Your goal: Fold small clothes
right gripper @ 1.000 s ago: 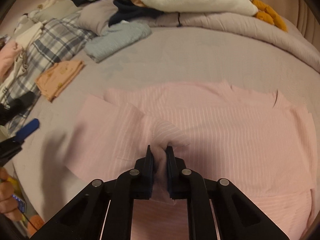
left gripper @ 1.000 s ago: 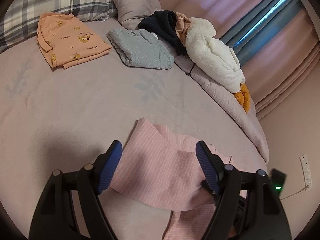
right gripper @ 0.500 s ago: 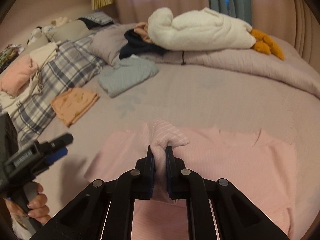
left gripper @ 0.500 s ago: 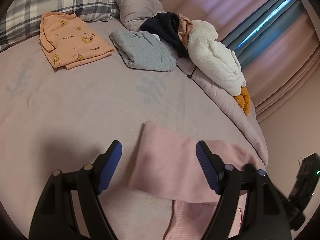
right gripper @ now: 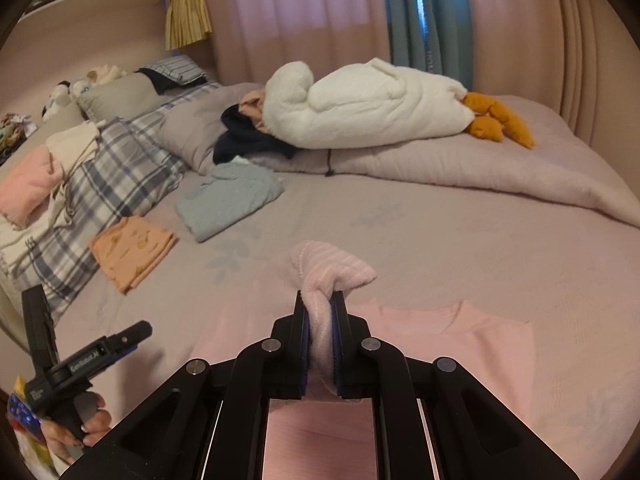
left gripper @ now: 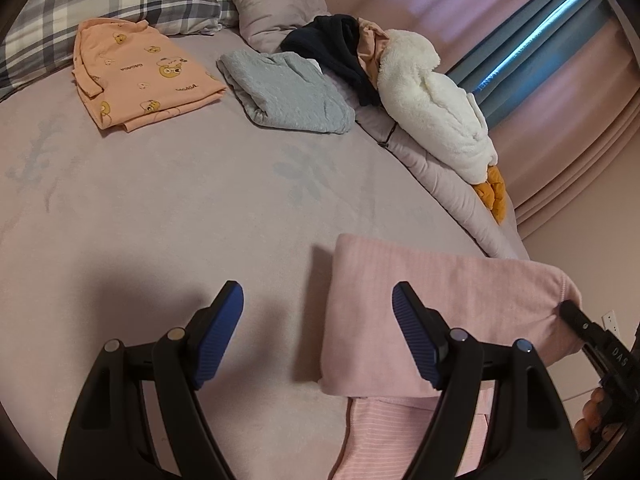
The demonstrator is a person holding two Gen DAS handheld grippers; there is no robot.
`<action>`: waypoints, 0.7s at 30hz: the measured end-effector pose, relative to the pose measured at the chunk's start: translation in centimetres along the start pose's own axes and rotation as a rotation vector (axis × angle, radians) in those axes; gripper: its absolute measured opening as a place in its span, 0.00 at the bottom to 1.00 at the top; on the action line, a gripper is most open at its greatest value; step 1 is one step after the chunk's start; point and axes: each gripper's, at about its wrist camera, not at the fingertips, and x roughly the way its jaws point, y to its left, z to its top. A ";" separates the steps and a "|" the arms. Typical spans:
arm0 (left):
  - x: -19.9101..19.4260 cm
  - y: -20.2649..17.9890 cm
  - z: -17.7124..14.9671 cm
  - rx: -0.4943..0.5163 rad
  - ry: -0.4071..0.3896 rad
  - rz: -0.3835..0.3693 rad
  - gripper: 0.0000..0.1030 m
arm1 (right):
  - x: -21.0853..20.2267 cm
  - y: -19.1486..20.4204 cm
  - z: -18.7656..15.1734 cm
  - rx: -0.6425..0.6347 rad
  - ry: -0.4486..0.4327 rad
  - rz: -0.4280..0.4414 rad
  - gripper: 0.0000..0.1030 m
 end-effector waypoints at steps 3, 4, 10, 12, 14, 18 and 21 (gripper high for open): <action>0.5 -0.1 -0.1 0.007 0.011 0.005 0.75 | -0.4 -1.4 0.1 0.030 -0.010 -0.026 0.10; 0.6 -0.1 -0.2 0.008 0.015 0.006 0.75 | -0.5 -1.7 0.2 0.036 -0.012 -0.032 0.10; 1.5 -0.2 -0.7 -0.009 0.046 -0.017 0.75 | -1.2 -3.6 0.4 0.053 -0.020 -0.093 0.10; 1.7 -0.5 -0.8 0.000 0.053 -0.024 0.75 | -1.5 -4.2 0.4 0.062 -0.022 -0.106 0.10; 1.8 -0.9 -0.9 0.011 0.049 -0.023 0.75 | -1.6 -4.6 0.4 0.070 -0.025 -0.121 0.10; 2.2 -1.3 -1.3 0.028 0.062 -0.024 0.75 | -1.7 -5.6 0.3 0.088 -0.024 -0.136 0.10; 2.6 -1.7 -1.5 0.039 0.073 -0.019 0.75 | -1.7 -6.3 0.1 0.104 -0.022 -0.144 0.10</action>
